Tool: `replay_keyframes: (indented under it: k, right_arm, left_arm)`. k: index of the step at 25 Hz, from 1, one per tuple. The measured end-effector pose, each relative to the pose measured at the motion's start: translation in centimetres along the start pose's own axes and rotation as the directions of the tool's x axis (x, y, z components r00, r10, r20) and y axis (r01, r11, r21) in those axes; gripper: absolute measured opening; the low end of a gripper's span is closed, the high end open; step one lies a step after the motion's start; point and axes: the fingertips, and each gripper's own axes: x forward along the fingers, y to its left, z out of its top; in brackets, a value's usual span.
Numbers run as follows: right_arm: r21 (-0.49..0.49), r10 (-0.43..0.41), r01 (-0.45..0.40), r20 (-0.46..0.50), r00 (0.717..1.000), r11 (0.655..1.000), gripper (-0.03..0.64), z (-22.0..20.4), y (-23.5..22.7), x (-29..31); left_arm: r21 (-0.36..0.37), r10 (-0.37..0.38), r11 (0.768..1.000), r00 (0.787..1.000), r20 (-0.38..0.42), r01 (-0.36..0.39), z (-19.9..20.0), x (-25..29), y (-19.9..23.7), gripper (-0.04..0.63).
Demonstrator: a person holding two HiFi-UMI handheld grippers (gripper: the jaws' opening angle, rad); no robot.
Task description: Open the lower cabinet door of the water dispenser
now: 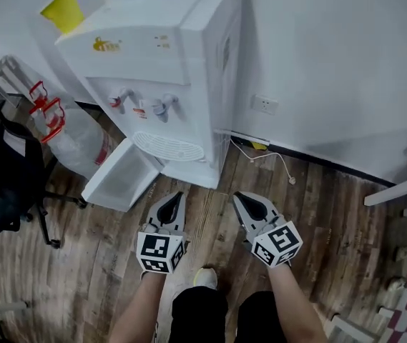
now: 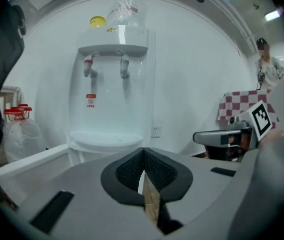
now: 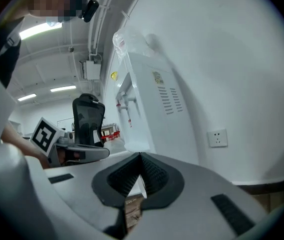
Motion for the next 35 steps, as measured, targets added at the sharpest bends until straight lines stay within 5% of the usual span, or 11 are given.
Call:
replay_keyframes:
  k: [11, 22, 35]
  right_arm:
    - [0.068, -0.118, 0.119, -0.015, 0.993, 0.991, 0.021, 16.4, 2.6, -8.9]
    - [0.141, -0.128, 0.127, -0.002, 0.992, 0.982, 0.021, 32.6, 11.9, -20.5]
    - [0.039, -0.043, 0.043, -0.017, 0.999, 0.998, 0.021, 39.6, 22.1, -33.1]
  left_arm:
    - [-0.043, -0.077, 0.996, 0.996, -0.045, 0.075, 14.7, -8.1, -6.5, 0.014]
    - [-0.072, -0.041, 0.997, 0.999, 0.005, 0.042, 31.5, -19.9, -8.7, 0.014]
    - [-0.052, -0.02, 0.998, 1.0, 0.002, 0.02, 34.7, -35.7, -17.9, 0.014]
